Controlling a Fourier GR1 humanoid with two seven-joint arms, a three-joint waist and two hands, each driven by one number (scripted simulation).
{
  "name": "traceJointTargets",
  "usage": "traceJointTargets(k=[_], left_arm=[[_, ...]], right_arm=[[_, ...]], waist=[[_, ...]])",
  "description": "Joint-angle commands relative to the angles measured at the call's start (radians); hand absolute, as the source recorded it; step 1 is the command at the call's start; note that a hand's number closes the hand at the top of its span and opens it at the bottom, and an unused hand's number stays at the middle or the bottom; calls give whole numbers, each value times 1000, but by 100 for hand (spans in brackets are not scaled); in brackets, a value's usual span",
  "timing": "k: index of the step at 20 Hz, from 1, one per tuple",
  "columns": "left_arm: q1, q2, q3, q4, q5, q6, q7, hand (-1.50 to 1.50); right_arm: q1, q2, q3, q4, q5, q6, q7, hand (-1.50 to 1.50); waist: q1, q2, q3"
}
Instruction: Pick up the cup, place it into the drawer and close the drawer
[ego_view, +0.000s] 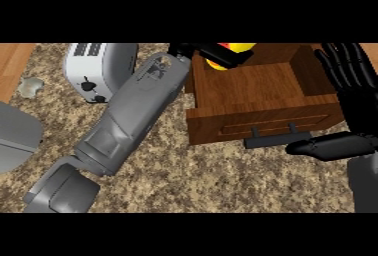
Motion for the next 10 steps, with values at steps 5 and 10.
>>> traceJointTargets(k=[5, 10], left_arm=[[52, 0, -132, 77, 36, -68, 13, 150], [47, 0, -128, 44, 105, -48, -5, -150]], right_arm=[[-48, 5, 24, -8, -13, 16, 6, -150], [-60, 3, 37, 19, -40, 52, 3, -150]], waist=[[-70, 18, 0], [-97, 29, 0]])
